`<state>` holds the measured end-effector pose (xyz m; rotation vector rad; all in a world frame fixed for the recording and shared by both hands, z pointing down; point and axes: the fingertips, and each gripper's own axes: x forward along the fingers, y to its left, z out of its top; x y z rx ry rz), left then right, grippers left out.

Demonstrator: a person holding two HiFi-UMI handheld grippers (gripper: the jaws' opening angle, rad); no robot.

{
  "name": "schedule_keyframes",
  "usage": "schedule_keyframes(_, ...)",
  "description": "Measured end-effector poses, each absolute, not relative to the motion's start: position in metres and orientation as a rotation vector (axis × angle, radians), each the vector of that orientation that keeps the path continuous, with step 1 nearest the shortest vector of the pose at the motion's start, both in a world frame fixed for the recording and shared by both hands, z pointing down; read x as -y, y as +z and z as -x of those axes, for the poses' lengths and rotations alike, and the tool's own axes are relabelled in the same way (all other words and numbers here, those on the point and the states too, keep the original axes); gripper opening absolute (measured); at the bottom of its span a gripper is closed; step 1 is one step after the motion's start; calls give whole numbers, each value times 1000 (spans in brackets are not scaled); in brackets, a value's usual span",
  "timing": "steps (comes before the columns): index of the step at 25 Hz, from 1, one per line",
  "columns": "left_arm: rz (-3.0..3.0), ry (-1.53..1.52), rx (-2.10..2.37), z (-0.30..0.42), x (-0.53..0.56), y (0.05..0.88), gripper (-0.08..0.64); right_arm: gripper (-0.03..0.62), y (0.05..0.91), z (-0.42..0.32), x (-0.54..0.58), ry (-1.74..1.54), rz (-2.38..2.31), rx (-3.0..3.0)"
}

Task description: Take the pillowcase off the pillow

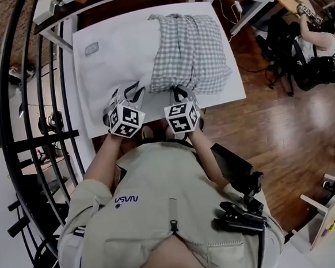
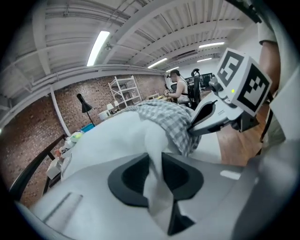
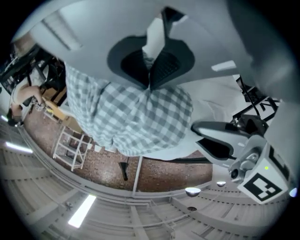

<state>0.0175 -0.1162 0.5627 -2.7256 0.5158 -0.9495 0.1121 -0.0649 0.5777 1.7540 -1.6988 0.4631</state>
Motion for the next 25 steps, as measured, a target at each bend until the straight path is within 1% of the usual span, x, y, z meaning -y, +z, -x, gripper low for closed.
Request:
schedule_keyframes(2,2756,-863,-557,-15,123,540,46,14,559,-122,60,413,-1810,1673)
schedule_keyframes(4,2789,-774,-602,-11,130,515,31,12,537,-139,53,343,-1886,1622)
schedule_keyframes(7,2806,-673,-626,-9,145,474,21,12,510,-174,41,242,-1997,1518)
schedule_keyframes(10,2847,-620,-635,-6,156,454,17,11,498,-216,24,226,-2072,1400)
schedule_keyframes(13,2902,-631,-627,2,152,464,17,9,514,-252,9,275,-2086,1283)
schedule_keyframes(16,2964,-708,-587,8,132,499,15,9,557,-272,-6,395,-2042,1201)
schedule_keyframes(20,3010,-808,-550,9,113,543,15,8,605,-270,-17,531,-1968,1156)
schedule_keyframes(25,3007,-817,-497,-1,108,551,18,9,612,-267,-23,542,-1955,1162)
